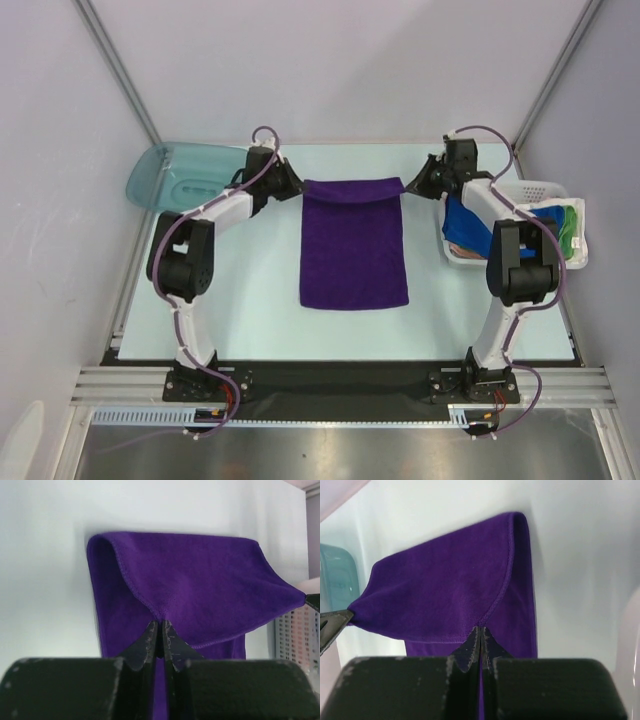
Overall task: Fold and stack the towels
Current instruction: Fold the towel
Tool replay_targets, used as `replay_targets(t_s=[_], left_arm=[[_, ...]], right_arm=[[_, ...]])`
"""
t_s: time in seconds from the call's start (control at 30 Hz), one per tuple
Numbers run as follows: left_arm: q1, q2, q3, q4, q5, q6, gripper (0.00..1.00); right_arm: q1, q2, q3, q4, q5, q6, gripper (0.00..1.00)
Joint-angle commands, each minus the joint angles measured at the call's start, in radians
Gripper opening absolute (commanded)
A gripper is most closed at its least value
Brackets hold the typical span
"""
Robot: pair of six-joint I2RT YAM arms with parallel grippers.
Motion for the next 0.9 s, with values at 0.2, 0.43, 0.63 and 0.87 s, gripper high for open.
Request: replay_targets(t_s=[0.2, 0.43, 0.63, 0.87], left_arm=[[-0.073, -0.190, -0.196, -0.106, -0.061, -0.052, 0.16], [-0.089, -0.308, -0.330, -0.143, -0.064, -0.075, 0.17], [-0.102, -0.358, -0.401, -0.140, -0.049, -0.077, 0.17], [-0.111, -0.242, -0.338, -0.109, -0.108, -0.074, 0.34]], right_arm=[[0.038, -0.203, -0.225, -0.052, 0.021, -0.009, 0.00], [0.072, -0.314, -0.375, -0.047, 0.042, -0.012, 0.00], [0.110, -0.386, -0.472, -0.042, 0.098, -0.007, 0.00], [0.106, -0.349, -0.478, -0.003, 0.119, 0.002, 0.00]])
